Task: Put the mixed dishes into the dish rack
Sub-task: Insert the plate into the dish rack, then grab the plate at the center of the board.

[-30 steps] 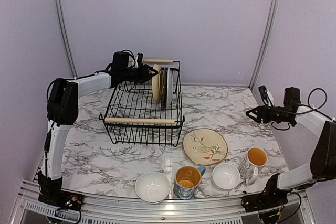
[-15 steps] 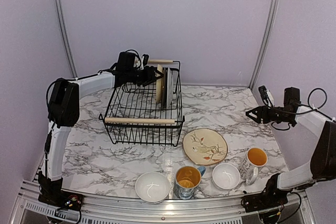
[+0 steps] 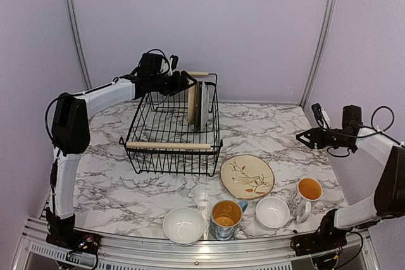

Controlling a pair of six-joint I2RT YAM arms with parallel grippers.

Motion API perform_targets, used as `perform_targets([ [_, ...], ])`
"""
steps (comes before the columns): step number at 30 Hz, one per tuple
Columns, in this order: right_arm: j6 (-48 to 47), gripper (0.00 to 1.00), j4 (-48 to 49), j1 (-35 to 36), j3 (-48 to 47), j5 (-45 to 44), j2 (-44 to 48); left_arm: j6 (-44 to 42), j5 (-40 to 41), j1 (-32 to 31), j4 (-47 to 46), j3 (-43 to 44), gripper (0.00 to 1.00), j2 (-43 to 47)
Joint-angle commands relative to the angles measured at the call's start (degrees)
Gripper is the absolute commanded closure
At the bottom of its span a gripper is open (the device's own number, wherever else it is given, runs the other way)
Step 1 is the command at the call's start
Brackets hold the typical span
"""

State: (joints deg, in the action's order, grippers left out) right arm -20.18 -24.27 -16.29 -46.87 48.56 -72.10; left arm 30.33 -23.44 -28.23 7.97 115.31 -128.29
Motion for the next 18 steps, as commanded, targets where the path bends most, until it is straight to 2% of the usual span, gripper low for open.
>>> perform_targets([
  [1, -0.3, 0.36, -0.8, -0.3, -0.9, 0.7, 1.2, -2.4, 4.6, 0.1, 3.8, 2.3, 0.32, 3.8],
  [8, -0.5, 0.36, -0.8, -0.3, -0.9, 0.9, 1.3, -6.7, 9.7, -1.4, 6.1, 2.9, 0.33, 8.4],
  [14, -1.8, 0.36, -1.0, -0.3, -1.7, 0.6, 0.7, -15.3, 17.2, -8.0, 10.2, 4.7, 0.33, 15.2],
  [18, -4.9, 0.37, -3.8, 0.7, -4.9, -0.9, -2.0, -19.1, 21.9, -12.6, 12.5, 1.5, 0.34, 20.0],
])
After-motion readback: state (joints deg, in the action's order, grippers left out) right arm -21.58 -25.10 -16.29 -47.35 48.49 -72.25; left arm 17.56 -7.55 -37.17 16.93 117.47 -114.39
